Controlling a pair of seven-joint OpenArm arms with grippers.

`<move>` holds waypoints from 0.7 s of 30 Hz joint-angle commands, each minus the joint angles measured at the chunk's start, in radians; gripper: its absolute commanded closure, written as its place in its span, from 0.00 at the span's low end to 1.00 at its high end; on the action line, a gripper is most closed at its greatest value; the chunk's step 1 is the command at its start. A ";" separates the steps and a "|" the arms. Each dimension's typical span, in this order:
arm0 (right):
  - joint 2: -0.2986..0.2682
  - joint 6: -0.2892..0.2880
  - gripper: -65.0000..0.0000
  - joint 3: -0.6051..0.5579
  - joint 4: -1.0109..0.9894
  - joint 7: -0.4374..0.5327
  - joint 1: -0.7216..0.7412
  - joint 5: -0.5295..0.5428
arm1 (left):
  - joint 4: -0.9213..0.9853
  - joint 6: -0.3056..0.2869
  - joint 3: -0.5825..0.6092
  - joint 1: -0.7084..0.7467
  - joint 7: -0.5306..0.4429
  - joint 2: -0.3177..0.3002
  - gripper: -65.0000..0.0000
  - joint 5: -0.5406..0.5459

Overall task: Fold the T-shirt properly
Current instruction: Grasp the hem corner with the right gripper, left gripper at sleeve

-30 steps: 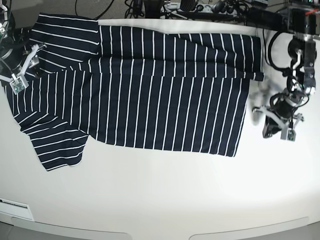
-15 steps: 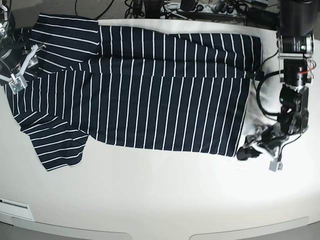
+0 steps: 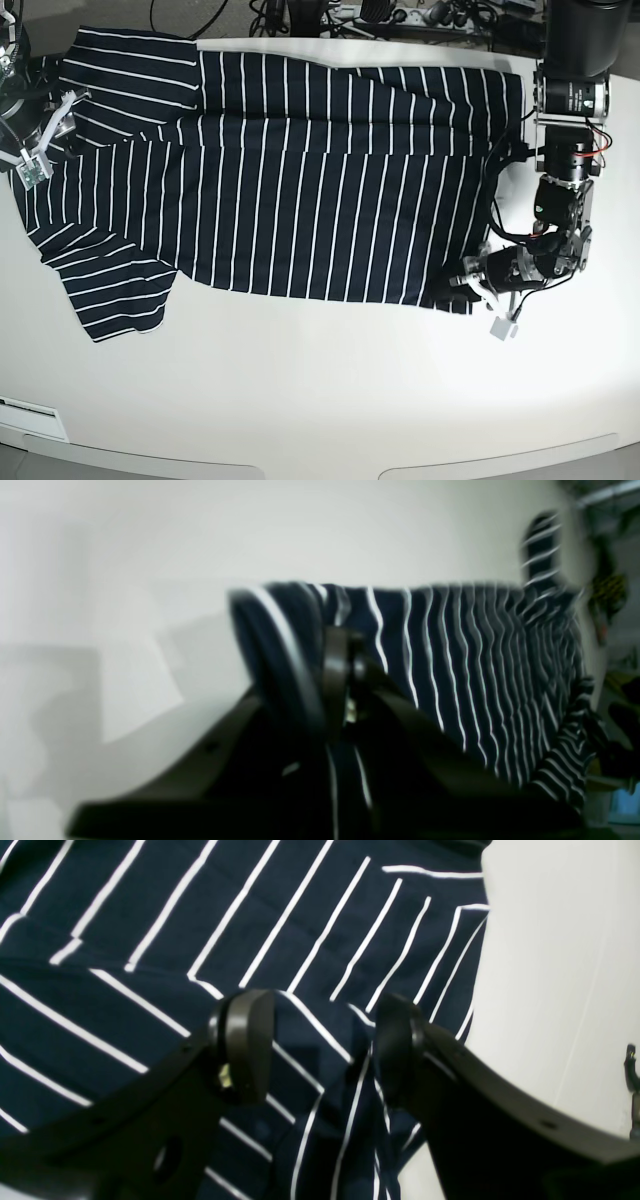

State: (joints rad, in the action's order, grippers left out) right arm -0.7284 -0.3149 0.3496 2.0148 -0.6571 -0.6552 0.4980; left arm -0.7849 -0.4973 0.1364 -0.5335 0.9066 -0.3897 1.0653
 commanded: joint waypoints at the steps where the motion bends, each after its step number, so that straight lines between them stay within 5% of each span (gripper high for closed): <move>1: -0.019 0.009 0.46 0.012 0.012 0.035 0.011 0.002 | 0.002 0.039 0.000 -0.011 0.030 -0.015 1.00 -0.031; 8: -0.019 0.108 0.49 0.012 0.004 0.043 0.193 -0.005 | 0.002 0.041 0.000 -0.010 0.035 -0.021 1.00 -0.066; 11: -0.019 0.104 0.49 0.010 -0.098 0.044 0.311 0.009 | 0.002 0.041 0.000 -0.011 0.053 -0.020 1.00 -0.066; 16: -0.016 -0.035 0.49 0.010 -0.498 0.038 0.603 0.168 | 0.002 0.041 0.000 -0.010 0.061 -0.020 1.00 -0.066; 21: -0.016 -0.187 0.49 0.010 -0.981 -0.068 0.887 0.359 | 0.002 0.041 0.000 -0.010 0.082 -0.024 1.00 -0.066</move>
State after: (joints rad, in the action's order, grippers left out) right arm -0.7162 -0.5011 0.3531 1.0065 -0.7425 0.2173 0.8494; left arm -0.7837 -0.4793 0.1345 -0.5404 0.9409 -0.4000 1.0664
